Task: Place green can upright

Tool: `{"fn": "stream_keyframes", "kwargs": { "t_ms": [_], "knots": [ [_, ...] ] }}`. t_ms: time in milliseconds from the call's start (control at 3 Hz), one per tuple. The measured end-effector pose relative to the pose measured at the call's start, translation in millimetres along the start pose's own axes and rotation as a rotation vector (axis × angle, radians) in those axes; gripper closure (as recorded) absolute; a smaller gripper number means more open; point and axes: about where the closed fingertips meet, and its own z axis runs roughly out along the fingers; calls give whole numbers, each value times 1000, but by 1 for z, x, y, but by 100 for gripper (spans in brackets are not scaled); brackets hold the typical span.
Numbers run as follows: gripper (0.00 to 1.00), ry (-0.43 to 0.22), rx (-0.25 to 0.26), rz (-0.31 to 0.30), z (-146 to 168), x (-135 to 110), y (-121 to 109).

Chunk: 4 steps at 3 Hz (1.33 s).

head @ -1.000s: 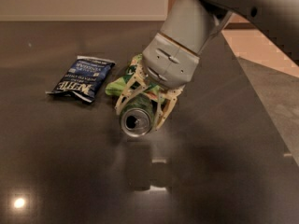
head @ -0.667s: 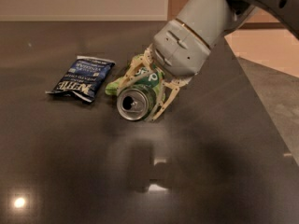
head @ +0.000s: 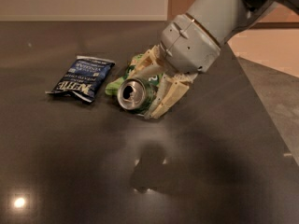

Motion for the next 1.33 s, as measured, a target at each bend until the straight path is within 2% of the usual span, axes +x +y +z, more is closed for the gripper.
{"fn": "stream_keyframes", "kwargs": {
  "t_ms": [333,667,1000,1333],
  "knots": [
    [100,11,-15,232,1,10,12],
    [100,-36,-13,460,4,13,23],
    [100,-161,15,691,4,12,28],
    [100,-313,63,782,1,5,27]
  ]
}}
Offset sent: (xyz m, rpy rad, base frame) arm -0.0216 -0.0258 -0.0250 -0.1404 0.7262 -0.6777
